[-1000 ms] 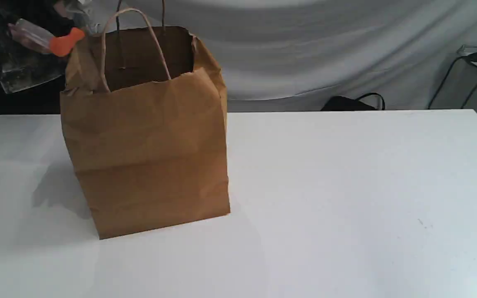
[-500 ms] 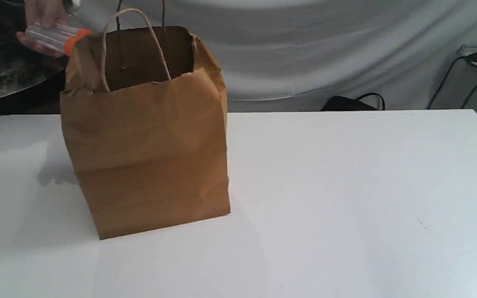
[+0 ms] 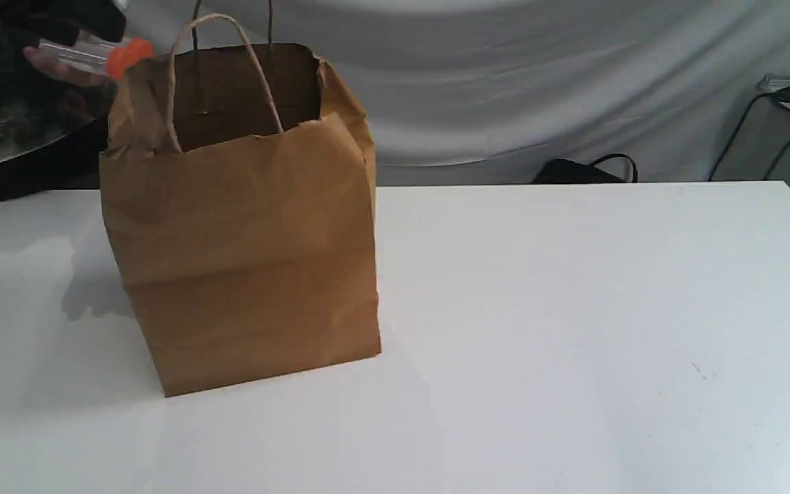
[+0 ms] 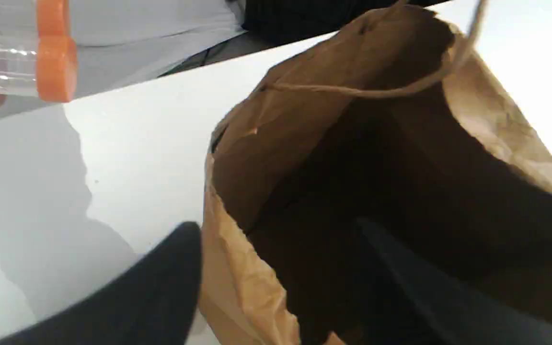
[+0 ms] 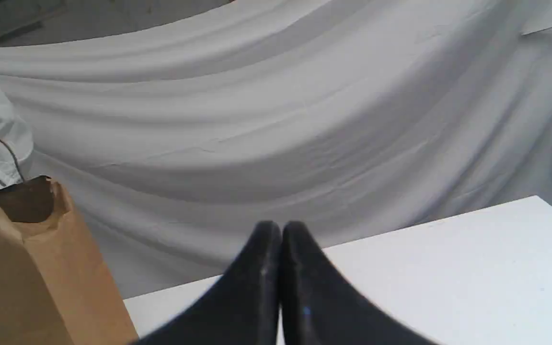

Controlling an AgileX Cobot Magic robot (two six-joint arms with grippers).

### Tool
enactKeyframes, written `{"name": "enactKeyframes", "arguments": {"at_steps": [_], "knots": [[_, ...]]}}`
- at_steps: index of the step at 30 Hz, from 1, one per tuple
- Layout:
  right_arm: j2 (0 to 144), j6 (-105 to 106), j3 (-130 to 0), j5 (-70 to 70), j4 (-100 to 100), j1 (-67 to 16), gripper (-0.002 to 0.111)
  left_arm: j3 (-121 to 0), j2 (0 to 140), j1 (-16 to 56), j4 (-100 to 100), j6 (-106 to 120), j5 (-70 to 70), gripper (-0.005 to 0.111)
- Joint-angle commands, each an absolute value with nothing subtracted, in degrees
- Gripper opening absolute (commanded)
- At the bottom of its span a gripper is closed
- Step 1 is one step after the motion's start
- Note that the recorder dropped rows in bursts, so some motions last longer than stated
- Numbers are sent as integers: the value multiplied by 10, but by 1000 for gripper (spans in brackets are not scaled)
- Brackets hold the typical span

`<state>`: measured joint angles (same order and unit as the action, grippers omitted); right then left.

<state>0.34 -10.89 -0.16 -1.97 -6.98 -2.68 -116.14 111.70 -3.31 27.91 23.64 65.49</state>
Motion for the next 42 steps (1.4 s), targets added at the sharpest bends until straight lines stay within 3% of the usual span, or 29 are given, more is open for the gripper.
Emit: {"name": "enactKeyframes", "arguments": {"at_steps": [1, 5, 21, 24, 33, 40, 42], "knots": [[0, -109, 0, -22, -71, -28, 0, -1165, 1126, -33, 302, 205, 578, 76], [0, -108, 0, -22, -71, -28, 0, -1165, 1135, -33, 315, 204, 576, 83], [0, -118, 0, -19, -71, -28, 0, -1165, 1210, -33, 379, 250, 595, 81], [0, -120, 0, -22, -71, -28, 0, -1165, 1212, -33, 423, 258, 604, 68], [0, -147, 0, -136, -67, -29, 0, -1165, 1216, -29, 410, 257, 634, 0], [0, -462, 0, -402, 222, -29, 0, -1165, 1216, -28, 377, 256, 632, 0], [20, -505, -17, -422, 301, -29, 0, -1165, 1216, -28, 366, 256, 633, 0]]}}
